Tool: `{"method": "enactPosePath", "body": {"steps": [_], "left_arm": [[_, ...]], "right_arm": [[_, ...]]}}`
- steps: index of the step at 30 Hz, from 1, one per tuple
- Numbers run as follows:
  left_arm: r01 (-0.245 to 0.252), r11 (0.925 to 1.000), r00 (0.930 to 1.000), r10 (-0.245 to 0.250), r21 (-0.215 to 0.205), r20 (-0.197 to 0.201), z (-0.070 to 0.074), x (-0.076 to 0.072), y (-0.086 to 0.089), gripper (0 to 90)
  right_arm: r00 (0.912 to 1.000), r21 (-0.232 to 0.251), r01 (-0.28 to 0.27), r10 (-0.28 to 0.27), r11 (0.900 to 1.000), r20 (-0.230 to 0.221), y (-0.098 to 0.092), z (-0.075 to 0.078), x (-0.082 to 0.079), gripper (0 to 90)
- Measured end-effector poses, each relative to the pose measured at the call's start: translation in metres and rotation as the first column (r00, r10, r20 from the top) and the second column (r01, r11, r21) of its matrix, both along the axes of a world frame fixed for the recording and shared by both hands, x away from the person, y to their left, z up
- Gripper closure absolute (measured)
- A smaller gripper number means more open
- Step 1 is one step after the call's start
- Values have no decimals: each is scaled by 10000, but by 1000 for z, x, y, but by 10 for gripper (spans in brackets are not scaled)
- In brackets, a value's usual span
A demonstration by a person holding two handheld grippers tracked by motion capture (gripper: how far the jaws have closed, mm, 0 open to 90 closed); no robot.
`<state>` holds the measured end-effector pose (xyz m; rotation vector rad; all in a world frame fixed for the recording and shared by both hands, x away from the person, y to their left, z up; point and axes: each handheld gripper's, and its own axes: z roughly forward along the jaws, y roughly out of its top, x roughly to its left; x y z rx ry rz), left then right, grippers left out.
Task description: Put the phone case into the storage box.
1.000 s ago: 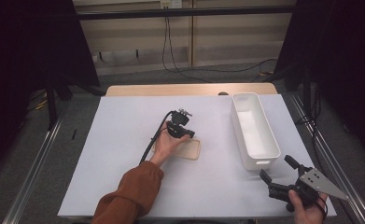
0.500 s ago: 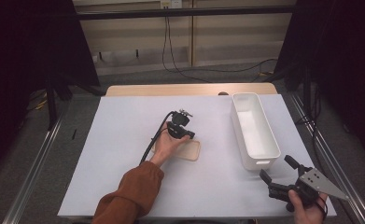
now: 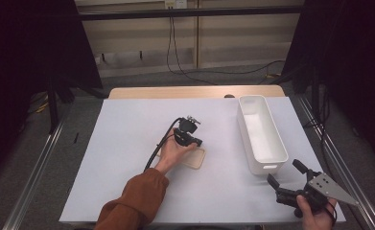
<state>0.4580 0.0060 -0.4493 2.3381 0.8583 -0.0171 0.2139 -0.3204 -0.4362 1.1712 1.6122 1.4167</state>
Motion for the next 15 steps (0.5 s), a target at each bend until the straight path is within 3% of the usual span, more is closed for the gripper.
{"method": "enactPosePath", "body": {"steps": [15], "left_arm": [[408,9991,9990,-409,-65,-173,1,-15,3,900]], "right_arm": [[10000,-1,7,-7,10000,3,0,0,0,0]]}}
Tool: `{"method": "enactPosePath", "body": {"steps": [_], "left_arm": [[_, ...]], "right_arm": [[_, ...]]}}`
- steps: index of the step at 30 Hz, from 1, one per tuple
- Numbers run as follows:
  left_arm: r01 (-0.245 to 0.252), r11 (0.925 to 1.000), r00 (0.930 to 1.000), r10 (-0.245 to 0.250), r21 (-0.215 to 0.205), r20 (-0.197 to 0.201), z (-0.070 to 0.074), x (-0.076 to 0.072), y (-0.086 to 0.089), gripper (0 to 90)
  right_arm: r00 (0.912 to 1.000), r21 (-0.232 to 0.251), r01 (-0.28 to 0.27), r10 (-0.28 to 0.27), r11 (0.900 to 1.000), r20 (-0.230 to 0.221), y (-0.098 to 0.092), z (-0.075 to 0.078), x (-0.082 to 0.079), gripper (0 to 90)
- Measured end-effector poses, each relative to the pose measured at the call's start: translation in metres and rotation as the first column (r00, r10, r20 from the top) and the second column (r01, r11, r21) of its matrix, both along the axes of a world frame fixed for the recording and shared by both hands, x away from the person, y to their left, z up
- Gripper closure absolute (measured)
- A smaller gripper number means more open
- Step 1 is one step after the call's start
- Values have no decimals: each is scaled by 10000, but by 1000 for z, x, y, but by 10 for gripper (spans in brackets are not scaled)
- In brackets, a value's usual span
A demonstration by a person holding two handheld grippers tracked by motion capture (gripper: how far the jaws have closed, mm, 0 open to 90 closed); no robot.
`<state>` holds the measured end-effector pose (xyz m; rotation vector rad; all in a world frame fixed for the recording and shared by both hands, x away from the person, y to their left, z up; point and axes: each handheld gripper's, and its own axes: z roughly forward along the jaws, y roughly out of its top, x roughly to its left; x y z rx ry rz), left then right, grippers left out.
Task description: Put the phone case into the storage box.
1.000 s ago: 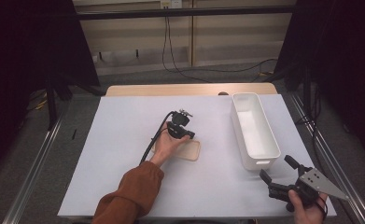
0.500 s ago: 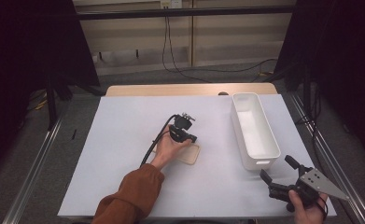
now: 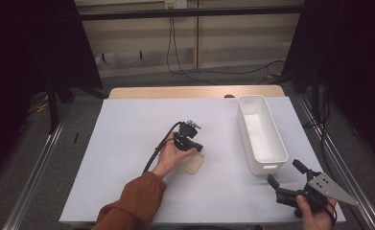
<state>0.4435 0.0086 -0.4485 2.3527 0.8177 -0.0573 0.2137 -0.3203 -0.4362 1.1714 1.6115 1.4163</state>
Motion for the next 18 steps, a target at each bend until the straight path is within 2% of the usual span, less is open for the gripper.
{"method": "enactPosePath", "body": {"steps": [5,8,18], "left_arm": [[174,9998,9998,-174,-8,-15,0,-3,4,900],[187,9997,9997,-189,-124,-154,0,-4,6,900],[299,9995,9994,-299,23,-161,1,-12,8,900]], "right_arm": [[10000,-34,-26,26,10000,-9,0,0,0,0],[10000,-20,-4,4,10000,-10,0,0,0,0],[10000,7,-11,11,10000,-26,0,0,0,0]]}}
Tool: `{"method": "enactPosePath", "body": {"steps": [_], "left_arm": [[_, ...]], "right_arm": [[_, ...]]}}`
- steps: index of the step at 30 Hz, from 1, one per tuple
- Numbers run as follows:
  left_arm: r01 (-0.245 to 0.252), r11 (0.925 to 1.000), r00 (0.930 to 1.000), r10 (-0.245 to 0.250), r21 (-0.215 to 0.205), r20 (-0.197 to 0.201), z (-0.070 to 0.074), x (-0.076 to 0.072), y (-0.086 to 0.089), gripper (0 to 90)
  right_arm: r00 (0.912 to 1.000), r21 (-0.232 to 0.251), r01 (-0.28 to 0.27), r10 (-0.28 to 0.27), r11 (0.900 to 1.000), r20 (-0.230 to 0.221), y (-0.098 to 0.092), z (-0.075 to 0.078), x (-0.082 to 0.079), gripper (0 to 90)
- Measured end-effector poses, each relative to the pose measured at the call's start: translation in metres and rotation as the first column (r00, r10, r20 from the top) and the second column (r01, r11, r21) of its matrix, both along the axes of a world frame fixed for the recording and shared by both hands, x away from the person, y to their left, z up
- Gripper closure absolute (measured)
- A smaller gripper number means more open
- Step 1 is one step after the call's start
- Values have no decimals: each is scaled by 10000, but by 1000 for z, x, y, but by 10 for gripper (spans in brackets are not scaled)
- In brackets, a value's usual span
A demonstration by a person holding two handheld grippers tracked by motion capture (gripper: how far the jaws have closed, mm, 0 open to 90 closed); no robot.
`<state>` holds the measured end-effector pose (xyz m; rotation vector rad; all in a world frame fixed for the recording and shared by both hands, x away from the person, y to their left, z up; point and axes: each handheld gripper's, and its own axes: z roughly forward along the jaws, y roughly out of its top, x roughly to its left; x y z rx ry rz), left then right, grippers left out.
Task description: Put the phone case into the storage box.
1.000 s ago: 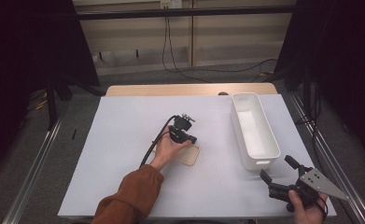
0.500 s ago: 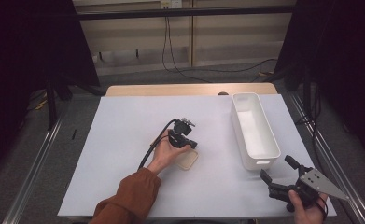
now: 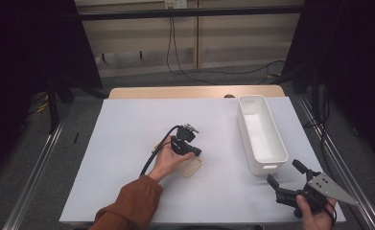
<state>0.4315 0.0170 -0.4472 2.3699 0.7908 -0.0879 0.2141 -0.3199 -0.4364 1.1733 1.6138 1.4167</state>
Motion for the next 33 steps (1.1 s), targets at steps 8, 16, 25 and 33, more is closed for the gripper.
{"method": "enactPosePath", "body": {"steps": [8,16,25,33], "left_arm": [[35,9999,10000,-35,-125,-51,0,-7,4,900],[171,9996,9997,-175,-202,-172,0,-14,5,900],[260,9991,9991,-270,-326,-313,-1,-22,7,900],[373,9985,9989,-385,-406,-286,-1,-28,15,900]], "right_arm": [[10000,-8,-8,8,10000,5,0,0,0,0],[10000,-13,-8,8,10000,-4,0,0,0,0],[10000,3,5,-5,10000,5,0,0,0,0],[10000,-14,-17,17,10000,6,0,0,0,0]]}}
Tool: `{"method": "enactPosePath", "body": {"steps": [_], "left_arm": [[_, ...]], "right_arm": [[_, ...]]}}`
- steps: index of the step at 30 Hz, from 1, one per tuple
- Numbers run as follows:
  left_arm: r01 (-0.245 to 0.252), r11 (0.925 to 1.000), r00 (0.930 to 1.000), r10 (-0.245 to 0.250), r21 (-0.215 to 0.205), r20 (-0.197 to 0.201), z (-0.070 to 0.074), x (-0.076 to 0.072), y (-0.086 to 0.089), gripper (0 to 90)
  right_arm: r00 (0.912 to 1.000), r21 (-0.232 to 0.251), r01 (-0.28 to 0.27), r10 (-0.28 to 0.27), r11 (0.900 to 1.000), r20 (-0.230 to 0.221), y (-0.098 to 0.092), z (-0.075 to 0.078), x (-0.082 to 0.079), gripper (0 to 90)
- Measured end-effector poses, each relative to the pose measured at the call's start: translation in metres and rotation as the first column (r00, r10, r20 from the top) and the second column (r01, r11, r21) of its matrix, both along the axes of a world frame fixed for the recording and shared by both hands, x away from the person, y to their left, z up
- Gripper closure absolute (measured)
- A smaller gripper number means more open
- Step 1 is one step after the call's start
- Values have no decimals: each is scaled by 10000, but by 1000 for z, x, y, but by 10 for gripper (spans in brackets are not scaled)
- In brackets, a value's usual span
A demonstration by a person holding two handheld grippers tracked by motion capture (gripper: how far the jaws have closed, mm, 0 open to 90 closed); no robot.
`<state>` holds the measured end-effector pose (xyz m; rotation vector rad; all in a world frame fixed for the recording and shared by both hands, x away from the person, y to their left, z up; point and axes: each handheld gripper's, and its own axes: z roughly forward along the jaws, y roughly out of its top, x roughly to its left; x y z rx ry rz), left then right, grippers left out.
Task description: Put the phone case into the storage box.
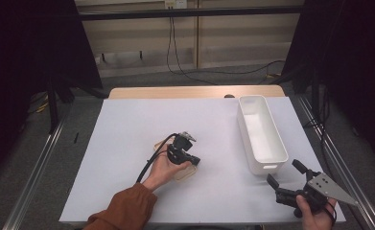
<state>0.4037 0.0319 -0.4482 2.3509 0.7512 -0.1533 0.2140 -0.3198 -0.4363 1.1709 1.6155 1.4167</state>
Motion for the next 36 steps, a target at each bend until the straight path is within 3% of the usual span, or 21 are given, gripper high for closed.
{"method": "enactPosePath", "body": {"steps": [18,36], "left_arm": [[42,9997,10000,-44,234,81,2,-12,10,900],[-2,10000,9999,1,-56,-153,1,-25,23,900]], "right_arm": [[10000,11,21,-21,10000,-8,0,0,0,0],[10000,14,-11,11,10000,-26,1,0,0,0]]}}
